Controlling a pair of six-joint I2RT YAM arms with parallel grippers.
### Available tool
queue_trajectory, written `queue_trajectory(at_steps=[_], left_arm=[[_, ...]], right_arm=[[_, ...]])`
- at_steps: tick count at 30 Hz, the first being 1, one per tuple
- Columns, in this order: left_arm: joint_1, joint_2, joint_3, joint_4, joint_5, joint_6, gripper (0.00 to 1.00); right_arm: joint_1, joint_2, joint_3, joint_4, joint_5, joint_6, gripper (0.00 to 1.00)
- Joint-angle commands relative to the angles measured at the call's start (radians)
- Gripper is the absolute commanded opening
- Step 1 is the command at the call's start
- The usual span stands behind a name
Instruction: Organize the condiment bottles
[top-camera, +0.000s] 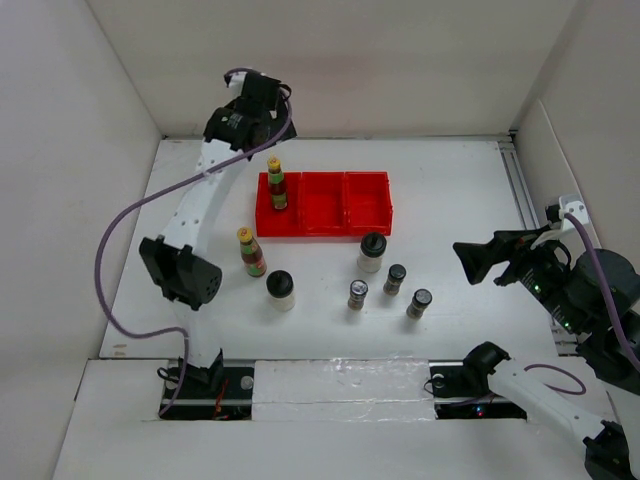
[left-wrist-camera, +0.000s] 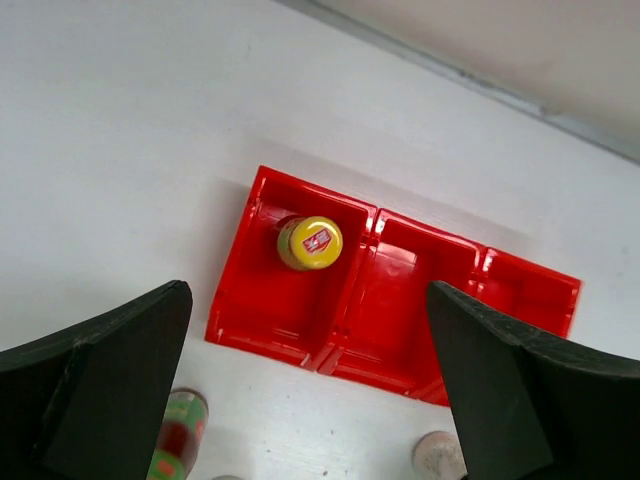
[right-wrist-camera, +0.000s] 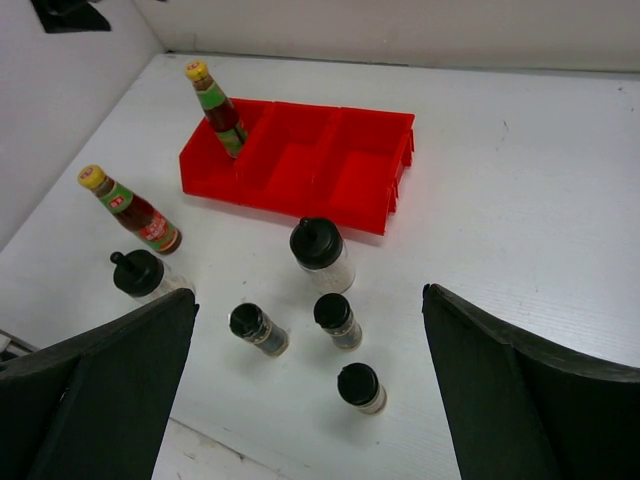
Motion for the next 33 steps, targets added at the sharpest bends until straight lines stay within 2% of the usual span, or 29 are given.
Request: queue_trajectory(at_steps=[1, 7, 8, 10, 11, 12, 15, 18, 24, 28, 33], left_arm=[[-0.005, -0.206, -0.045, -0.067, -0.075, -0.036, 0.99], [-0.005, -0.516, -0.480, 0.011, 0.006, -0.015, 0.99], [-0.005, -0.554, -0.534, 0.025, 0.037, -0.008, 0.99], [-0.005, -0.651, -0.755, 0.075, 0.155, 0.019, 0.99], [-0.005, -0.679, -0.755, 0.087, 0.155, 0.030, 0.99], [-0.005, -0.694, -0.844, 0.094, 0.163, 0.038, 0.99], [-0.005, -0.705, -0.953, 0.075, 0.151, 0.056, 0.99], [-0.005, -0.719, -1.019, 0.112, 0.168, 0.064, 0.99], [-0.005, -0.682, -1.059, 0.160, 0.174, 0.056, 0.99], [-0.005, -0.636, -1.113, 0.196, 0.157, 0.045, 0.90], [-0.005, -0.619, -1.137, 0.193, 0.139, 0.030, 0.85]], right_arm=[[0.011, -0.016, 0.005, 0.046, -0.014, 0.003, 1.00], [0.011, 0.004, -0.006, 0.044, -0.018, -0.011, 1.00], [0.011, 0.004, -0.009, 0.044, -0.024, -0.012, 1.00], [0.011, 0.005, -0.012, 0.052, -0.018, -0.017, 1.00], [0.011, 0.004, -0.012, 0.052, -0.018, -0.017, 1.00], [0.011, 0.007, -0.014, 0.059, -0.022, -0.018, 1.00], [0.011, 0.013, -0.015, 0.073, -0.042, -0.015, 1.00], [0.011, 0.022, -0.023, 0.089, -0.067, -0.011, 1.00], [0.011, 0.014, -0.046, 0.107, -0.096, 0.005, 1.00], [0.011, 0.010, -0.043, 0.098, -0.091, 0.006, 1.00], [0.011, 0.005, -0.041, 0.084, -0.058, 0.005, 1.00]])
